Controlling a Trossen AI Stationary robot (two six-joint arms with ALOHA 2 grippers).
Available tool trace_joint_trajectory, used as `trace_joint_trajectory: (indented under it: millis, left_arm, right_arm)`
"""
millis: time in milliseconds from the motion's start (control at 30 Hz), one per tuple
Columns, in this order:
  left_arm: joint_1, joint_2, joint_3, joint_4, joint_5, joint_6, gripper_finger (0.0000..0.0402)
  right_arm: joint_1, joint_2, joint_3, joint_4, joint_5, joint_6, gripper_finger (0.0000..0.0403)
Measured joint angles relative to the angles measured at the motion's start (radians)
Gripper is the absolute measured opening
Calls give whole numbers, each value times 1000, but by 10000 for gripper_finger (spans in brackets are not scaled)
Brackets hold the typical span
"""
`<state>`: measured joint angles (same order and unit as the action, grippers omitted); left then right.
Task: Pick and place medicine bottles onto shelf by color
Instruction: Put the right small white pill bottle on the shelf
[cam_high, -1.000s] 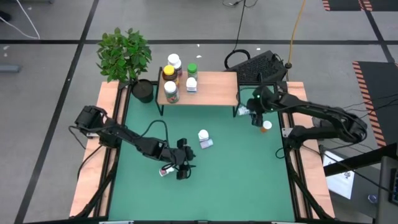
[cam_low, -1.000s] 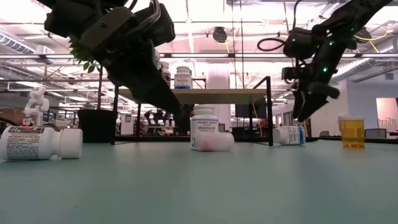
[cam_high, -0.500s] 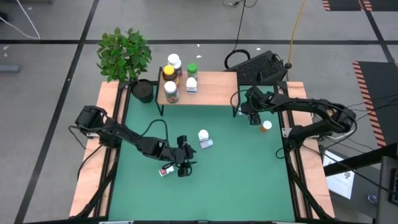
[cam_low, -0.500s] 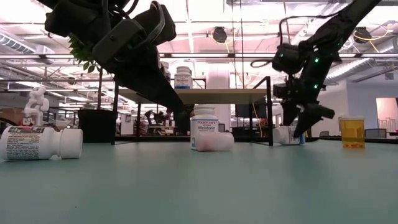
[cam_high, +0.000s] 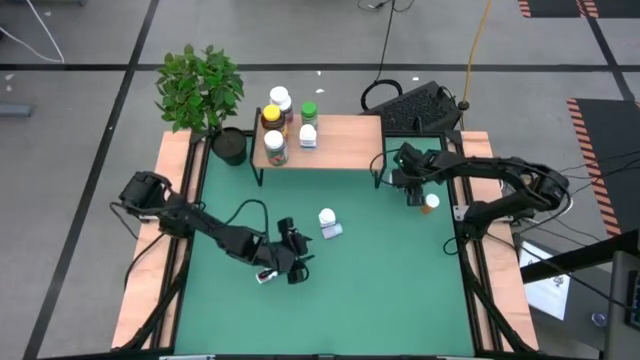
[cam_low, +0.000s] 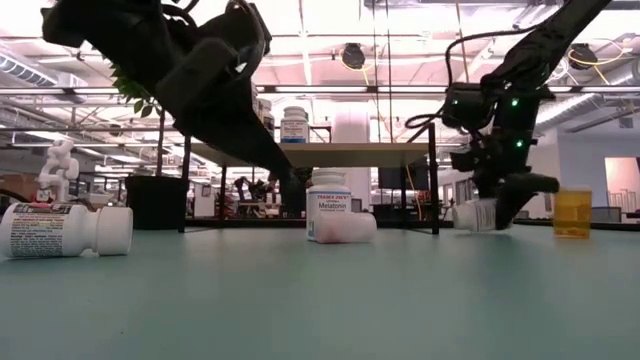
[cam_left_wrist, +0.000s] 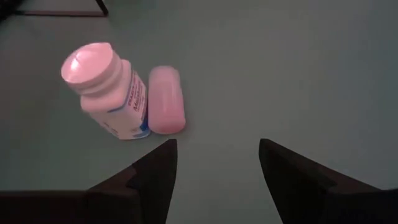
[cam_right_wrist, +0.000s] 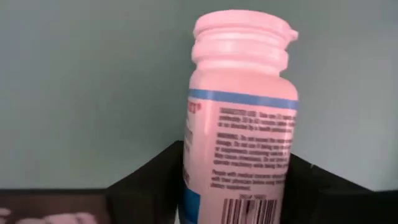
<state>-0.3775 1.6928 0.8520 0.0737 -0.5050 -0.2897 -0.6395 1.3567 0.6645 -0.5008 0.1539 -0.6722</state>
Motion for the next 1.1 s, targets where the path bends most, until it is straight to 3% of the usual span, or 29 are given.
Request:
trace_joint_trajectory:
  millis: [133, 300, 567, 667, 767, 900, 1100]
  left_arm:
    - [-32, -41, 0, 15, -53, -8, 230]
    - [-85, -100, 0, 22, -165, 2, 229]
    - [-96, -114, 0, 158, -176, 101, 229]
    - [-49, -106, 0, 189, -129, 118, 230]
    - [0, -108, 0, 230, -18, 124, 230]
    - [2, -107, 0, 306, 30, 127, 230]
    - [-18, -108, 0, 421, 42, 184, 230]
  right_arm:
    - [0, -87, 2, -38, -9, 18, 153]
    - [28, -210, 2, -118, -53, 147, 159]
    - [189, -396, 2, -195, -60, 373, 154]
    - [267, -444, 2, -156, -184, 537, 158]
    - [362, -473, -6, -87, -338, 686, 159]
    - [540, -480, -113, 208, -332, 826, 154]
    - [777, -300, -346, 1125, -188, 762, 159]
